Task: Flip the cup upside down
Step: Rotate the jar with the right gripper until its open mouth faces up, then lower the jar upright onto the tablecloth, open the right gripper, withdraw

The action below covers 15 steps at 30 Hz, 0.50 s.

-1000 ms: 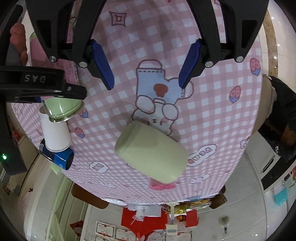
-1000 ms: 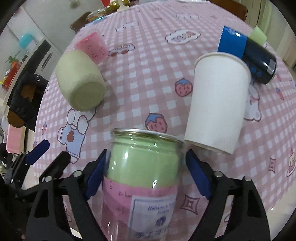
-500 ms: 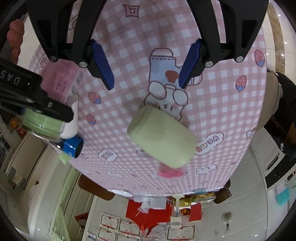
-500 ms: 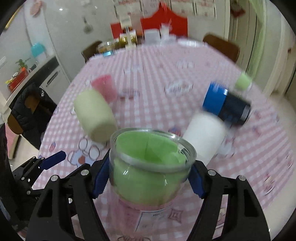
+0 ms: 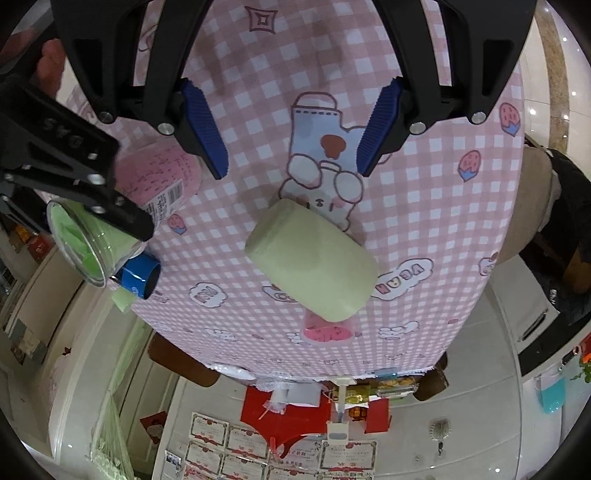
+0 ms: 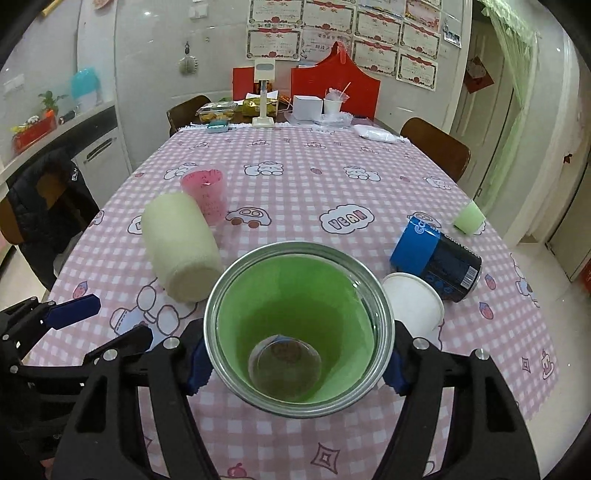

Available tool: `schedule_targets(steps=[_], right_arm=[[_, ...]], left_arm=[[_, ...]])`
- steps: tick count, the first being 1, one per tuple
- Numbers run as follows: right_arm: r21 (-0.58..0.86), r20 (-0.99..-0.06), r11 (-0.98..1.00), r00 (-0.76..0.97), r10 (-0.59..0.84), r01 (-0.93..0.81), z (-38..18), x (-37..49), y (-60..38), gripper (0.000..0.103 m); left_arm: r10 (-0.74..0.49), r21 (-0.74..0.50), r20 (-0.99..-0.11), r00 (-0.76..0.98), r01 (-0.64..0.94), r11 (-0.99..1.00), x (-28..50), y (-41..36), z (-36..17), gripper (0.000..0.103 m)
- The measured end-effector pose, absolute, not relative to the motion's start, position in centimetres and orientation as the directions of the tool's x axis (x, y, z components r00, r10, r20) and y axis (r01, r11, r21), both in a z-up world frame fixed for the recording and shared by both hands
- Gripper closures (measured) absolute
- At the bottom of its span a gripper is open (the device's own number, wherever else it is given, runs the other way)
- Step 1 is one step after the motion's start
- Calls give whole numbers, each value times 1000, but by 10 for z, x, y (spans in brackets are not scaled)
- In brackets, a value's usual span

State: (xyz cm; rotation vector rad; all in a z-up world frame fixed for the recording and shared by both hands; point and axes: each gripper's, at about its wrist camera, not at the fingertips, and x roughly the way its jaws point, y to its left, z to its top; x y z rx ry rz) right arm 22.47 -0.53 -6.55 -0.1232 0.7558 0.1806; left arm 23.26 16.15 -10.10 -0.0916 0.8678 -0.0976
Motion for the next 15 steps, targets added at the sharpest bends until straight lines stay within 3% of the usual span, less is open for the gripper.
schedule_targets(steps=[3,15], right_arm=[[-32,-685,977,717,131,-209,-62,223,-7,25],[18,-659,979,734,164,-203,-50,194,-23,25]], left_arm=[[-115,-118,-760,639,38,992,233,164,-102,32],[-63,-62,-733,678,26,998,216,153,-86,32]])
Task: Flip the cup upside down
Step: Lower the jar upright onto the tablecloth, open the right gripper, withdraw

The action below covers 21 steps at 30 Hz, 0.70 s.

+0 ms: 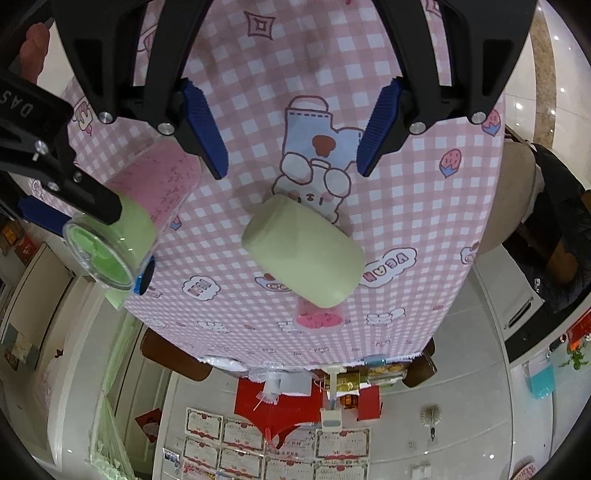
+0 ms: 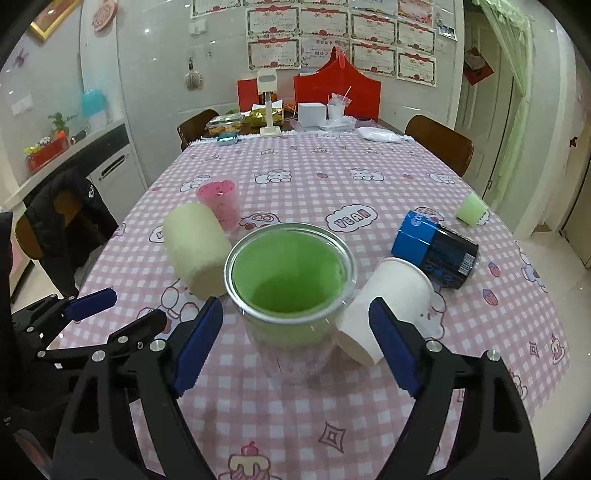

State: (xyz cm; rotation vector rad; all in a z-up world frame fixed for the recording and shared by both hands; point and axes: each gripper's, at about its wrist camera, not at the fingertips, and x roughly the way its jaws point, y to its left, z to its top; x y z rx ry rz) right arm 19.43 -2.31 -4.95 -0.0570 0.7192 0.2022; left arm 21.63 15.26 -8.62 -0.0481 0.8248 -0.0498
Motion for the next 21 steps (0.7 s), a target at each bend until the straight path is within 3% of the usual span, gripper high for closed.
schedule_targets(steps=[12,16,21], right_arm=[[39,-590,986,793,154,-162,-37,127,-70,24],[39,-553,989,821,142,-144,-31,101,-86,16],[35,-496,993,861,118,-115,-18,65,-103,15]], left_arm=[[-48,-20,-660,750,47,999,159,112,-60,32],[-54,-15,-632,773,57,998,136,97,-50,32],[-64,0,-589,805,79,997,103,77,-33,32]])
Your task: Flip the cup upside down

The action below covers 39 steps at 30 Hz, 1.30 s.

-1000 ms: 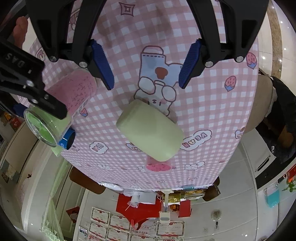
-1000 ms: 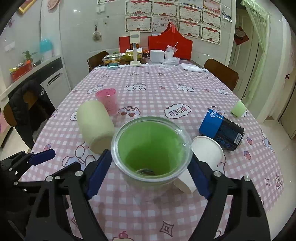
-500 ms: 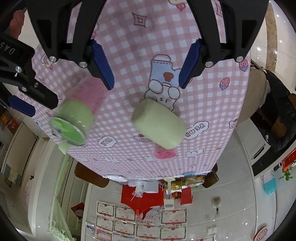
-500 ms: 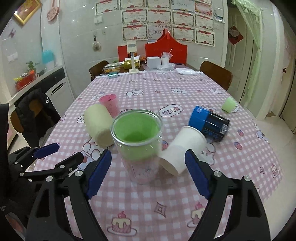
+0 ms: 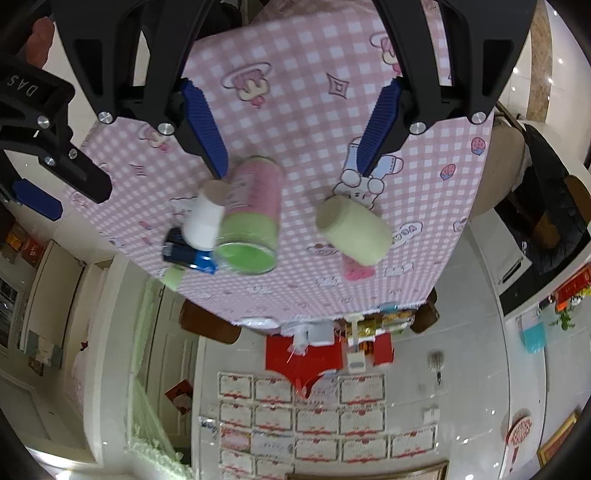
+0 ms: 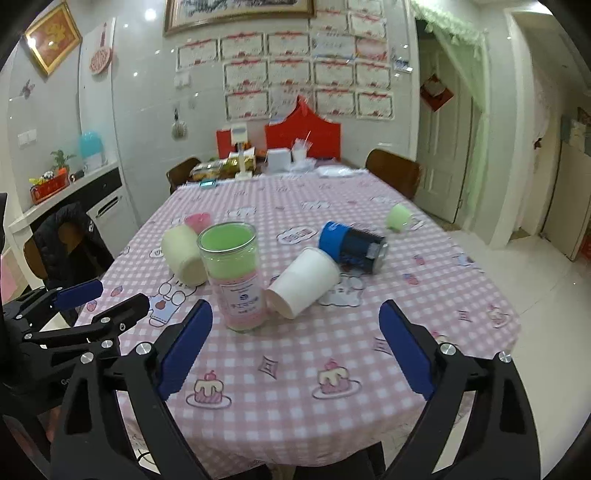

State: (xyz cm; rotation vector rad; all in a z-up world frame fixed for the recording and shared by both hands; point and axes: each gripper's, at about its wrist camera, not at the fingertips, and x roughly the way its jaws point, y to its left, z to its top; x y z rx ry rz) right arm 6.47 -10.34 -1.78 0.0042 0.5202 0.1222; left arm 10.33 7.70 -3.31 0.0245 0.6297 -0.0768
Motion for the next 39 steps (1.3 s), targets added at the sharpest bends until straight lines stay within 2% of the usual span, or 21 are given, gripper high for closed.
schedule_targets(steps=[8,18,39], right_arm=[[17,-401,998,914,64,-63,5,19,-123,14],[24,-332,999,942,49,-43,19,-11,-134,13],[49,-315,998,947,62,-49,19,-22,-139,13]], left_arm=[[-94,27,-500,861,125,992,57,49,-4,29],[-124,37,-403,907,152,988,16,32,21,24],[-121,36,-374,919,145,989,-2,33,27,23]])
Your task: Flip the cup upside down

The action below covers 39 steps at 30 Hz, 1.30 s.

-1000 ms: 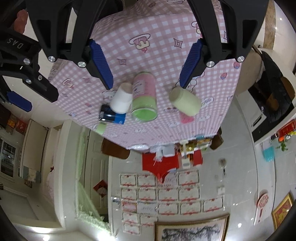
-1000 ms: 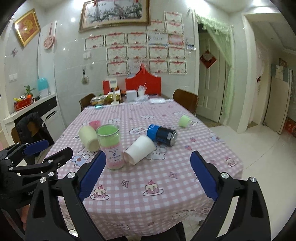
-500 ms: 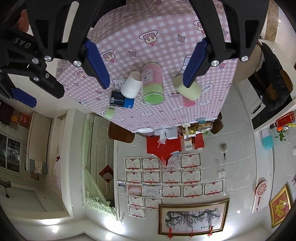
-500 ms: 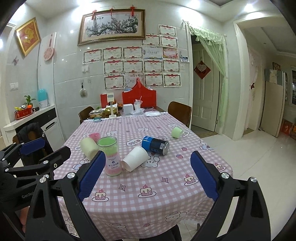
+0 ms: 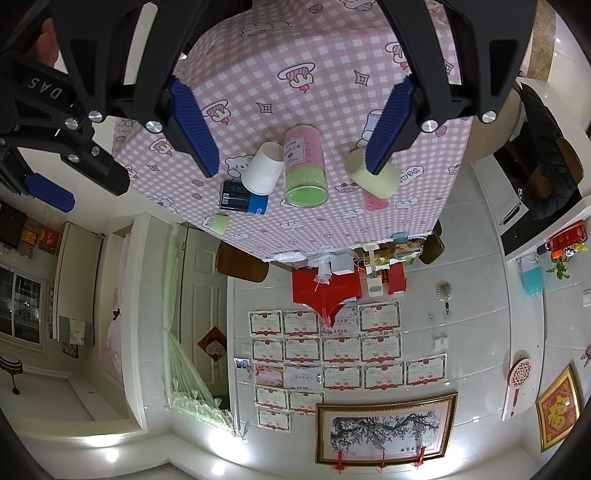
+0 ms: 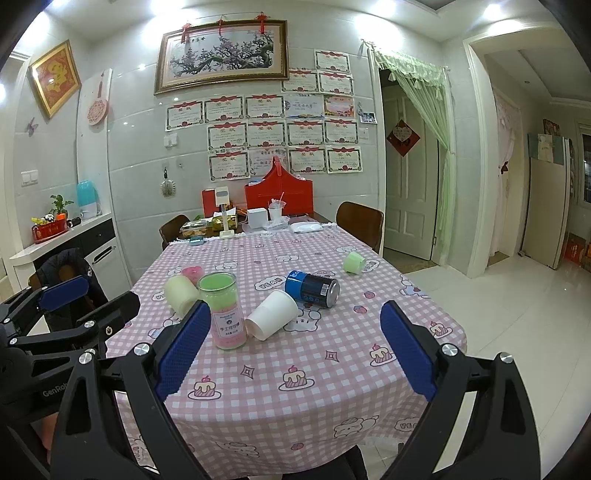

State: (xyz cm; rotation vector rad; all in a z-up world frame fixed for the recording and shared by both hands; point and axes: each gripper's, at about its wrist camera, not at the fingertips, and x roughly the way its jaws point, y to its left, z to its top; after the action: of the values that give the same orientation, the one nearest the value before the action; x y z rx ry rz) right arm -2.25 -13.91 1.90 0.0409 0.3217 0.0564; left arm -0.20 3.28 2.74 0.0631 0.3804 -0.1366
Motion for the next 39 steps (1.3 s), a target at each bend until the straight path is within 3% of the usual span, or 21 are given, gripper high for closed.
schedule_targets(steps=[20,39], right_arm=[[61,-330,998,943,46,-27,14,-22,-145,13],[53,-329,998,943,60,-45,15,-25,-139,13]], left_arm=[[-164,29,-371,914,188,982,-6,29,23,23],[-124,28,-359,925,144,989,-9,33,26,22]])
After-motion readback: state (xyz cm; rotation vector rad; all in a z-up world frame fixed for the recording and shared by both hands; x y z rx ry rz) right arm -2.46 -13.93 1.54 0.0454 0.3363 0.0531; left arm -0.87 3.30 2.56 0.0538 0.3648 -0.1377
